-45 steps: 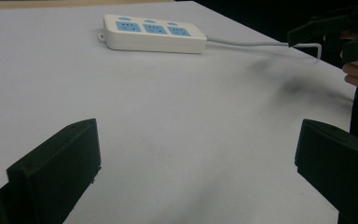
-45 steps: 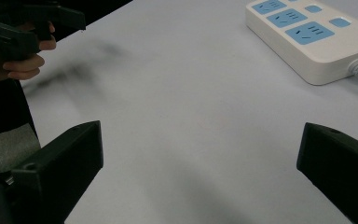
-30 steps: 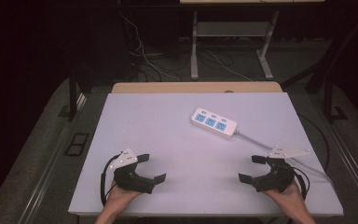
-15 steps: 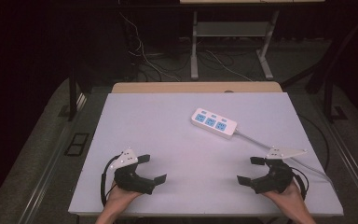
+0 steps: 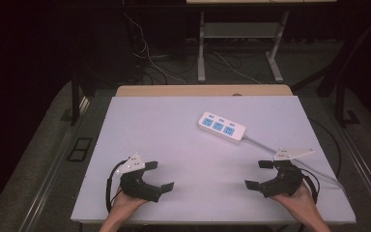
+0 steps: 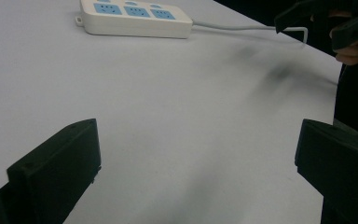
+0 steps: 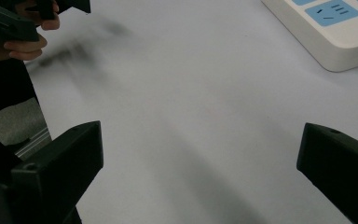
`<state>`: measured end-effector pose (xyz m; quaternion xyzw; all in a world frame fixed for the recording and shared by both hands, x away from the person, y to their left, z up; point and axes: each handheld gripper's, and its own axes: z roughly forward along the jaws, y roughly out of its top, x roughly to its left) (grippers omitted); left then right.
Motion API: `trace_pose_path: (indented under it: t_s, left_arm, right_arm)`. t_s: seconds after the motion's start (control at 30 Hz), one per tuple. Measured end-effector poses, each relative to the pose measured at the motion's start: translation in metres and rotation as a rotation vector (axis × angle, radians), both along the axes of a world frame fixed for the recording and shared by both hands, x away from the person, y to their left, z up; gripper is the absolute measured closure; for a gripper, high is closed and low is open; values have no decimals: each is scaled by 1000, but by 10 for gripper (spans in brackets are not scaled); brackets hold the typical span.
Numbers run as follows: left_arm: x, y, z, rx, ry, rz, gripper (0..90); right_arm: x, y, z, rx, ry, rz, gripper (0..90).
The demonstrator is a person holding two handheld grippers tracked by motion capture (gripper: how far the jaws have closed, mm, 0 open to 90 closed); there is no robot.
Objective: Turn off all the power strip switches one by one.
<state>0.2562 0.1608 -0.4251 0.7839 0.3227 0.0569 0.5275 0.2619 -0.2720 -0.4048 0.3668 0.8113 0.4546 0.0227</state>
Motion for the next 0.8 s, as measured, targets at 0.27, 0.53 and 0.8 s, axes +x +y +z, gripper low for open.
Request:
trace_pose_path:
  t_s: [0.27,0.53,0.8]
  left_arm:
    - [1,-4,-1,17,2,-11,0]
    - [0,-3,-1,13,0,-3,0]
    - [1,-2,-2,13,3,-1,0]
  right_arm:
    - [8,5,12,-17,2,23,3]
    - [20,8,25,-20,-8,41,3]
    - [30,12,30,-29,-1,55,3]
